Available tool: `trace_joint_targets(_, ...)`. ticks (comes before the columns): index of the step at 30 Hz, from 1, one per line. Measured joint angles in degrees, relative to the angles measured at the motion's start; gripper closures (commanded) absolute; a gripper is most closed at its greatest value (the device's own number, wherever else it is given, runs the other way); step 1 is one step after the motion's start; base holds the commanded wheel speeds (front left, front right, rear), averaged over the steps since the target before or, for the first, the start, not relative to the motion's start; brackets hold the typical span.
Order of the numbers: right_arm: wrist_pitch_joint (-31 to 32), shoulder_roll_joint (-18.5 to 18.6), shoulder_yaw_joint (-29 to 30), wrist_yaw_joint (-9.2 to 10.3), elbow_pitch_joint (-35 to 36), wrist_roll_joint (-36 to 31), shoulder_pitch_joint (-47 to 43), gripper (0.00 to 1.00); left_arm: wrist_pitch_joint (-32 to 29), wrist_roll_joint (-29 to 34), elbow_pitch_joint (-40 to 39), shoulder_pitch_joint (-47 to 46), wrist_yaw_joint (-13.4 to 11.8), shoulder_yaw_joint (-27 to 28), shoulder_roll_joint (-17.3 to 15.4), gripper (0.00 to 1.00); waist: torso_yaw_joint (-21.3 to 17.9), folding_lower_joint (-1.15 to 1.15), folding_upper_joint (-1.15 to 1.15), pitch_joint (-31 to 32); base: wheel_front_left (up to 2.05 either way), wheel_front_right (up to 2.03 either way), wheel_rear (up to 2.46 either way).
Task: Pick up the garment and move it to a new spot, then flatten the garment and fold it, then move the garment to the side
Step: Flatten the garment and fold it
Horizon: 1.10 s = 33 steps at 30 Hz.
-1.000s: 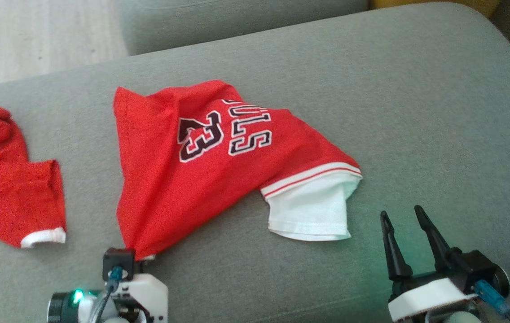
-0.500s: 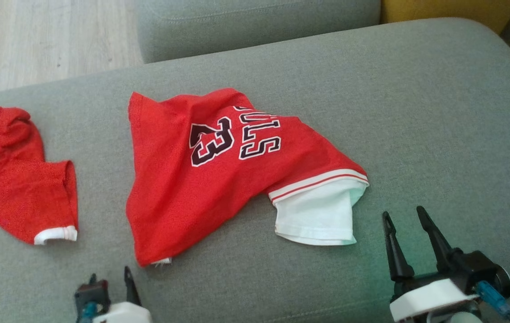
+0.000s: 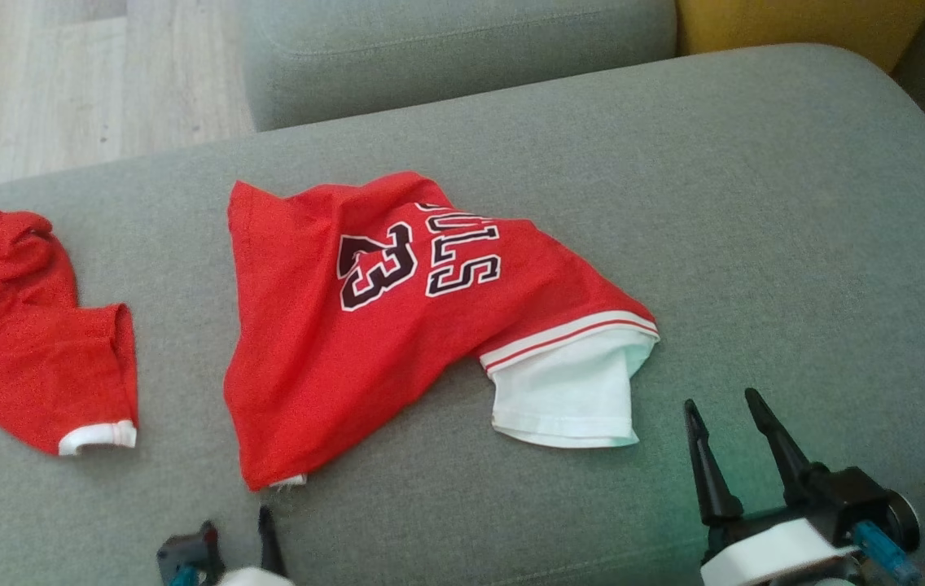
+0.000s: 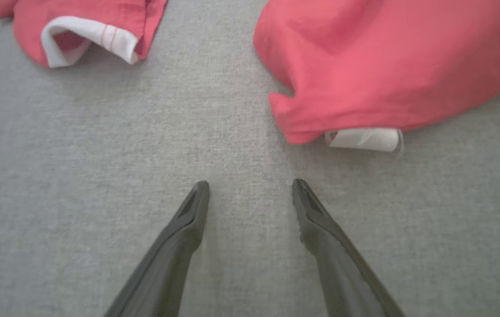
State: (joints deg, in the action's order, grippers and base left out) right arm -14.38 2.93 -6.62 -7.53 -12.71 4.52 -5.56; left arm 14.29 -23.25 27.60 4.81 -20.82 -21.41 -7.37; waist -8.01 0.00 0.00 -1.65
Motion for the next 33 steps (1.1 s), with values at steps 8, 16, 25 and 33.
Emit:
trace_joint_targets(8, 0.0, 0.7, -0.4, 0.00, 0.0, 0.0, 0.2, 0.00, 0.0, 2.1, 2.2, -5.7, 2.3, 1.9, 2.0, 0.00, -1.6, 0.00, 0.00, -1.8, 0.00, 0.00, 0.00)
trace_joint_targets(16, 0.0, 1.2, -0.3, 0.00, 0.0, 0.0, 0.3, 0.00, 0.0, 3.9, -0.3, -7.7, 1.6, 10.6, 2.9, 0.00, -2.5, 0.00, 0.00, -2.8, 0.00, 0.00, 0.00)
trace_joint_targets(25, 0.0, 1.2, -0.2, 0.00, 0.0, 0.0, 0.2, 0.00, 0.0, 7.4, -3.6, -4.5, 1.8, 16.7, 4.1, 0.00, -0.2, 0.00, 0.00, -2.2, 0.00, 0.00, 0.00)
trace_joint_targets(33, 0.0, 1.1, 0.0, 0.00, -0.1, 0.0, 0.2, 0.00, 0.0, 8.6, -3.9, -3.4, 3.1, 18.5, 4.5, 0.00, 1.4, 0.00, 0.00, -0.9, 0.00, 0.00, 0.00)
